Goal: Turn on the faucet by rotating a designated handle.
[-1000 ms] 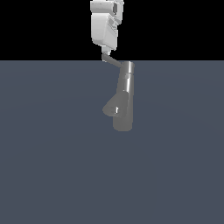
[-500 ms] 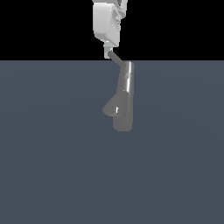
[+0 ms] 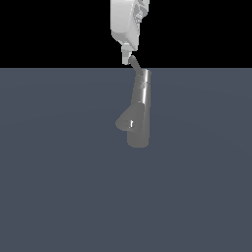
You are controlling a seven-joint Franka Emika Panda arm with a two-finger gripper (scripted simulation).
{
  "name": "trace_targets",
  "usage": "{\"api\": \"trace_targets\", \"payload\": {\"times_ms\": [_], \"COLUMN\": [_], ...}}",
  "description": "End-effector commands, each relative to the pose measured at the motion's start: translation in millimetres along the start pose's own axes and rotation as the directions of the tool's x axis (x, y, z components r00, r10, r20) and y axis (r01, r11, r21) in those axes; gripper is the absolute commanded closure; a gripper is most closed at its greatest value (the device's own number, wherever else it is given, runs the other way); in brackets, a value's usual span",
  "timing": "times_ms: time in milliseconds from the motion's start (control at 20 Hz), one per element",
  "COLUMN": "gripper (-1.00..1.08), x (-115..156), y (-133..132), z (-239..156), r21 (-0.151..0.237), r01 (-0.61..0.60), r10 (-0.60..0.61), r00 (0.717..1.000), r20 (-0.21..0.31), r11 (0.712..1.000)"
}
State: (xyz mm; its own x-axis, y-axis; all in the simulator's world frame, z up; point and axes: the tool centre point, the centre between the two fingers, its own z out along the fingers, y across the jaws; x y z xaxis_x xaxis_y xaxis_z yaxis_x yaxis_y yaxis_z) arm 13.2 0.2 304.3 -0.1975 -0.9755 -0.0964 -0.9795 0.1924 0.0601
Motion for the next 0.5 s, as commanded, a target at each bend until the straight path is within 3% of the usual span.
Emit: {"api": "trace_targets", "payload": {"times_ms": [0,450], "gripper": [1.08,1.08], "x": [25.8,88.7], "y": [0.8,6.9], "z": [-0.6,-5.8], "r21": [-0.003,-0.009], "r01": [-0.016,-0.020], "r10": [0.016,0.020], "r00": [1.000,1.000], "r20": [-0.003,-0.004], "r11": [1.000,1.000]}}
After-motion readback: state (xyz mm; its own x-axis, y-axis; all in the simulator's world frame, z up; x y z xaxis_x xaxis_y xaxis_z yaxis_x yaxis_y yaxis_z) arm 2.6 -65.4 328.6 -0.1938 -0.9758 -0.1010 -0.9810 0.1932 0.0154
